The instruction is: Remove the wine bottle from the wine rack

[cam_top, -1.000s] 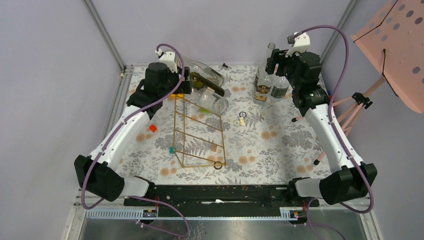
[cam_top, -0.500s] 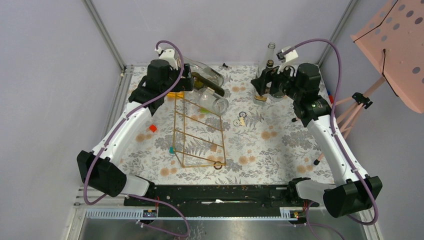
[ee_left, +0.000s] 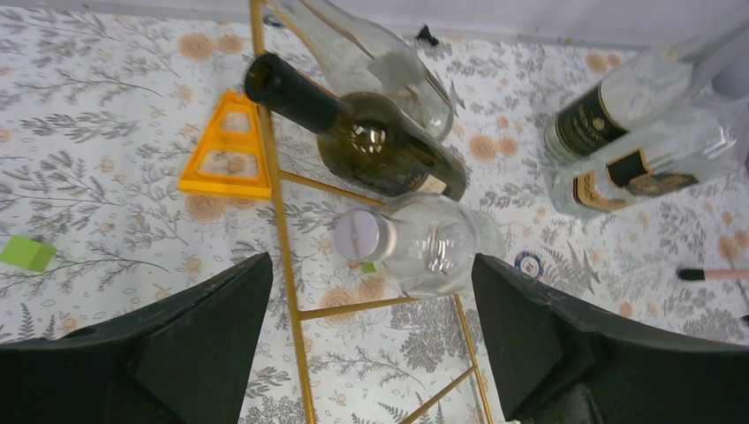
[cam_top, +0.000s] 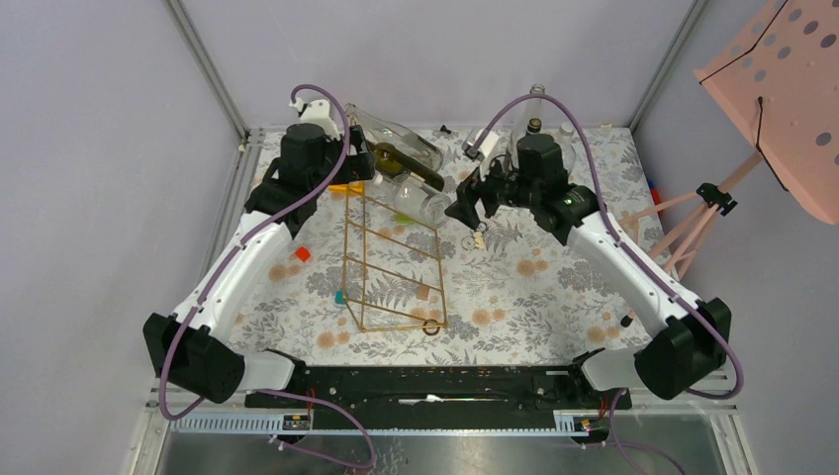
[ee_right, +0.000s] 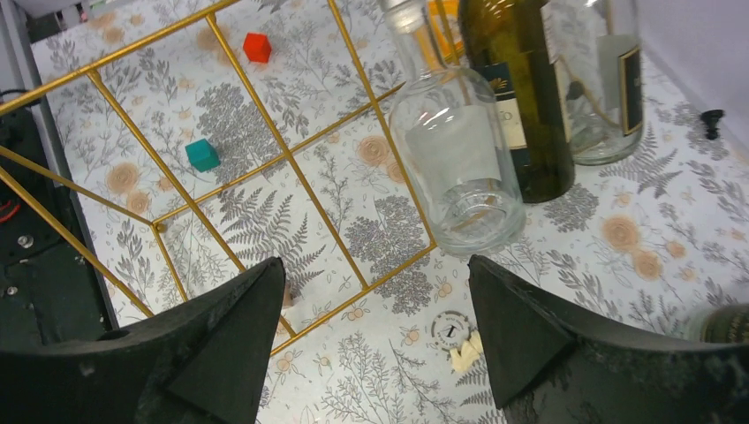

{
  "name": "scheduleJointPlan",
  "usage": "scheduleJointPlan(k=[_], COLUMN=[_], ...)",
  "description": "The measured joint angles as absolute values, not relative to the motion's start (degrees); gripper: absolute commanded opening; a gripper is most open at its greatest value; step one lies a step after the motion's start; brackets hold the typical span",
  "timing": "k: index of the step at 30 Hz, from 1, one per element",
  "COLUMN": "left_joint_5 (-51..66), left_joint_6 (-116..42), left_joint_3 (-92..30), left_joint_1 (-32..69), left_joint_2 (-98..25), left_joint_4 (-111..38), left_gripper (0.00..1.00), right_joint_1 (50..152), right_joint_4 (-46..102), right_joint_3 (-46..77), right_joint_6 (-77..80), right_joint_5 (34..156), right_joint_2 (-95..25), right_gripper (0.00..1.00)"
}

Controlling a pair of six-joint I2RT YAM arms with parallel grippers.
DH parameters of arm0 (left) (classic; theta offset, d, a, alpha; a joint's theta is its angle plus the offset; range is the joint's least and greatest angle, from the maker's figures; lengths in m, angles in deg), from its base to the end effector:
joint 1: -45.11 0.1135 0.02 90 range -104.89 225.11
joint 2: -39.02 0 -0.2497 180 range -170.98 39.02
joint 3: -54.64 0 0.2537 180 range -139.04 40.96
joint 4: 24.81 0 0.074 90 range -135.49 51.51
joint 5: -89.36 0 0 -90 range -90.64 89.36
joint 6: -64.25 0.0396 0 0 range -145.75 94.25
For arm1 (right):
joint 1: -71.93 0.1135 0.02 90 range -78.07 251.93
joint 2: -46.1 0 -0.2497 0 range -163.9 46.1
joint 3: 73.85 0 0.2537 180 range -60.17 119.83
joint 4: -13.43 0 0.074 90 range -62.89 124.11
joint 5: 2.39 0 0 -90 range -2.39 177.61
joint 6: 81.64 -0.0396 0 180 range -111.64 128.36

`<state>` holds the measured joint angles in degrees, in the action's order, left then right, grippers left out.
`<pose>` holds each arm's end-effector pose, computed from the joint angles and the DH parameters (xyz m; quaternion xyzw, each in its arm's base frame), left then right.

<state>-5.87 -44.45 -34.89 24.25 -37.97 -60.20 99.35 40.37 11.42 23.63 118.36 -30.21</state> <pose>0.2965 -0.1091 0.3678 -0.0095 0.8326 -0.1512 0.5327 0.2696 0.1627 0.3623 -0.4291 0.6697 0.2733 0.5410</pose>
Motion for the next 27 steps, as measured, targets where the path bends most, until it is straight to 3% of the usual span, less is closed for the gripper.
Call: scheduleJointPlan(k=[15,27], left_joint_5=[-9.28,-9.55], left_joint_6=[-47.02,-47.18], left_joint_3=[-32.67,-32.51], left_joint_1=[29.12,29.74], left_joint_2=[-34.83,-34.67], left_joint_4=[-56.84,-56.84], left_gripper=[0.88,0.88], right_joint_1=[103.20,105.56], right_joint_4=[43.73,45.79], right_joint_3=[21.21,29.72], right_joint_6=[29.18,34.19], right_joint_5=[120.30,120.65], right_joint_2=[-41.90,-50.69], right_gripper=[0.82,0.75])
